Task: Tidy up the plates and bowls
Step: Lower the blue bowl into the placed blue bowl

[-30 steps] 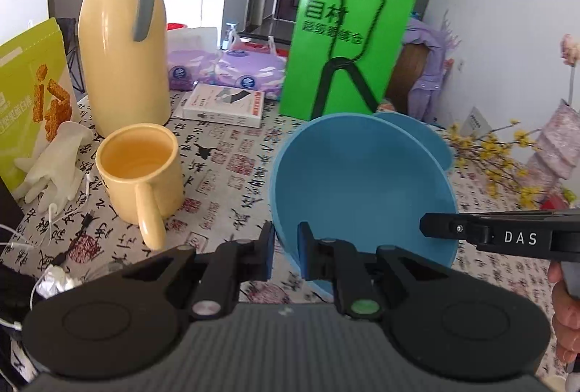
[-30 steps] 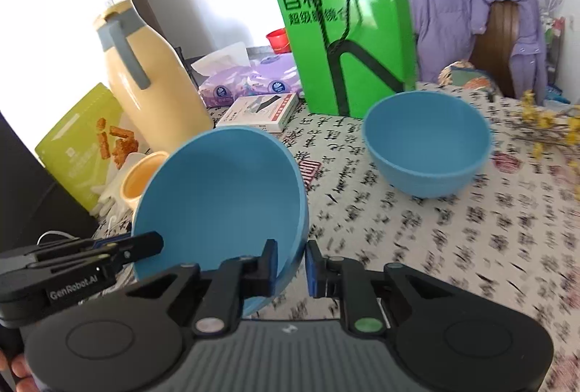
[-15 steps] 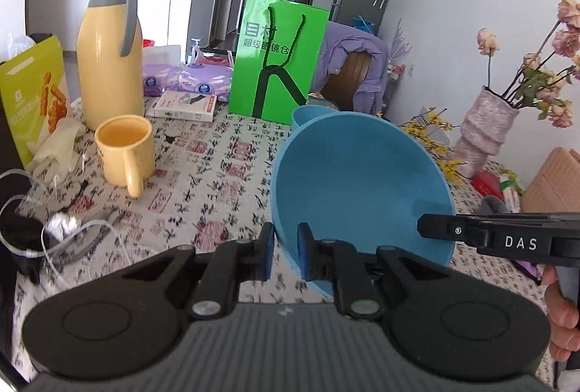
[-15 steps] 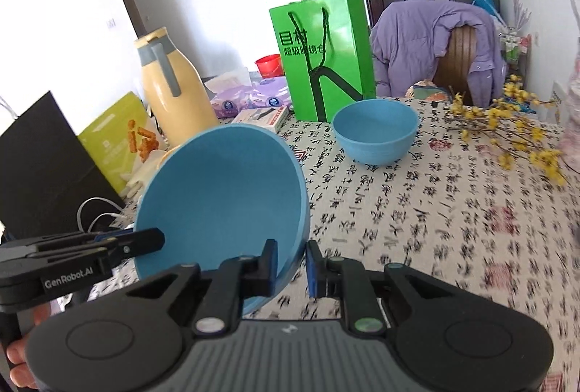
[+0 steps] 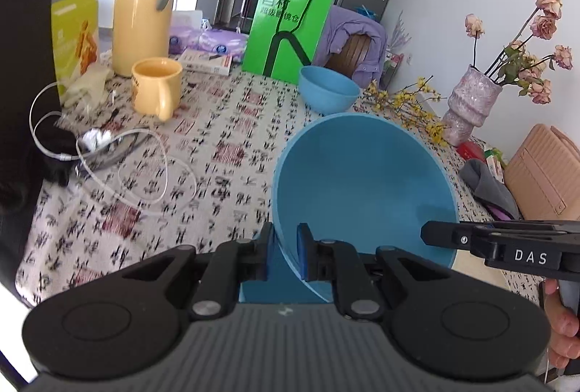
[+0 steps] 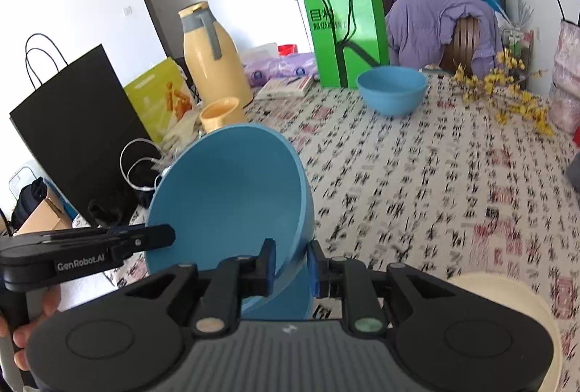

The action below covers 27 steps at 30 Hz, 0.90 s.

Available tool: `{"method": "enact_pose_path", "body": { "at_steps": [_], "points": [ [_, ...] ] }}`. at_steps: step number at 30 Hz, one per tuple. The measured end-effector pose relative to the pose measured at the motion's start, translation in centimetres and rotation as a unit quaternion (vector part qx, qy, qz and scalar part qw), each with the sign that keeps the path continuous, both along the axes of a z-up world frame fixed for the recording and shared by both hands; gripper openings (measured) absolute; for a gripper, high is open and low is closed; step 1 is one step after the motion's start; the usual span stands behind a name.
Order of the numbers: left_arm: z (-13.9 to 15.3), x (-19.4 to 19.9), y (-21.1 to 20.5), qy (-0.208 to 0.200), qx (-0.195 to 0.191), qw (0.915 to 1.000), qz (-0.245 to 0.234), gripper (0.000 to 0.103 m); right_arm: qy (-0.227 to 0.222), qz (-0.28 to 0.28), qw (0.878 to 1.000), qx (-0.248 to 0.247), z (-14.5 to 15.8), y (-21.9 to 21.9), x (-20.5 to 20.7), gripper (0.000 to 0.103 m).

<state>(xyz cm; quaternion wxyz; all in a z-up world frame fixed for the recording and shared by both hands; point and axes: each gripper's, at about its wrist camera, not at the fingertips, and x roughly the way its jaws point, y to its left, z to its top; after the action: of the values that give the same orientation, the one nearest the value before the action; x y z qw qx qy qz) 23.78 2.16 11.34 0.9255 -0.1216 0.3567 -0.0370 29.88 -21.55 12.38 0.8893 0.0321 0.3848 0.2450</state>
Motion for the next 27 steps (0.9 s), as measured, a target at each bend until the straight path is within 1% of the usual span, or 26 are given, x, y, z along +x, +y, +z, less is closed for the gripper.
{"method": "enact_pose_path", "body": {
  "at_steps": [6, 14, 24, 27],
  "points": [
    [-1.3, -1.0, 0.9, 0.017, -0.009, 0.9998, 0.003, 0.013, 0.025, 0.002, 1.0, 0.011, -1.6, 0.5, -1.3, 0.018],
    [-2.8, -1.1, 1.7, 0.044, -0.025, 0.9987, -0.002, 0.013, 0.071, -0.002, 0.996, 0.044, -3.3, -0.1, -1.0, 0.02],
    [-3.5, -0.7, 2.3, 0.058, -0.035, 0.9977, -0.001, 0.013, 0.084, 0.007, 0.996, 0.034, -4.3, 0.6, -0.8, 0.022],
    [-3.4, -0.7, 2.3, 0.057, -0.038, 0.9977, -0.002, 0.014, 0.087, 0.012, 0.996, 0.03, -4.4, 0.7, -0.8, 0.026]
  ]
}}
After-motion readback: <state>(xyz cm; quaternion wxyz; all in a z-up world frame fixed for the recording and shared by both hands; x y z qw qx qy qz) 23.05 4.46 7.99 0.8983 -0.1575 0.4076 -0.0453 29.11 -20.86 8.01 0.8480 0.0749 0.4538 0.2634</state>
